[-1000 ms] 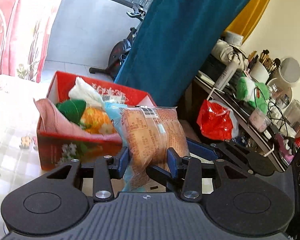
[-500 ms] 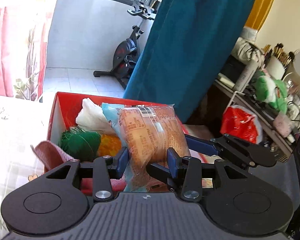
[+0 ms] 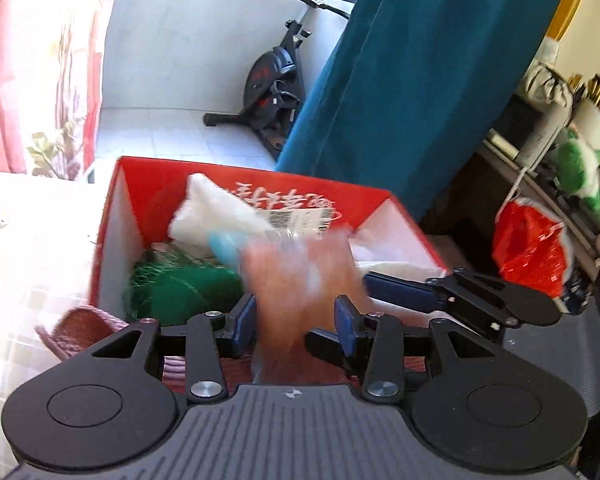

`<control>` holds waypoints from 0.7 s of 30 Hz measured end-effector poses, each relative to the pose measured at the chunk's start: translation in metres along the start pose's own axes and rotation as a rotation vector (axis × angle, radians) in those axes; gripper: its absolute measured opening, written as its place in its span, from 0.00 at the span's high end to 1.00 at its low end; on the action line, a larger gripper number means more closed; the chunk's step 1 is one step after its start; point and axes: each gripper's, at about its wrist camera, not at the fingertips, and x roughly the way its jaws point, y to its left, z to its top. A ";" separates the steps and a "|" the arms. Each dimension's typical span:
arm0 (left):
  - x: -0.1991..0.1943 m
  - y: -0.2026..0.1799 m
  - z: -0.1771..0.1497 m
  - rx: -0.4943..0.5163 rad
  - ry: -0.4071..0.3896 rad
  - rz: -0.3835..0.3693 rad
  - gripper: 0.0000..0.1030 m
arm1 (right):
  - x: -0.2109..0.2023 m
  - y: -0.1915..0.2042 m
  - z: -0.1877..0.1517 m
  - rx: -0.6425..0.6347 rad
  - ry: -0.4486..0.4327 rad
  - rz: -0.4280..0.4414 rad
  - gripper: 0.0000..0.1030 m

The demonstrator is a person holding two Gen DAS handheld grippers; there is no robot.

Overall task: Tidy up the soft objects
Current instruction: 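Lower the pastry into the box and open both grippers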

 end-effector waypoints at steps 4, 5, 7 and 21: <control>-0.009 0.000 -0.001 0.015 -0.020 0.016 0.42 | 0.000 0.000 -0.005 -0.001 0.014 -0.043 0.44; -0.012 -0.001 -0.001 0.021 -0.033 0.022 0.33 | -0.002 0.000 -0.004 0.003 0.015 -0.053 0.43; -0.022 -0.004 -0.004 0.035 -0.068 0.034 0.25 | -0.009 0.001 -0.005 0.016 0.010 -0.077 0.38; -0.104 -0.014 -0.047 0.108 -0.163 0.115 0.03 | -0.089 0.025 -0.041 0.129 -0.053 -0.158 0.10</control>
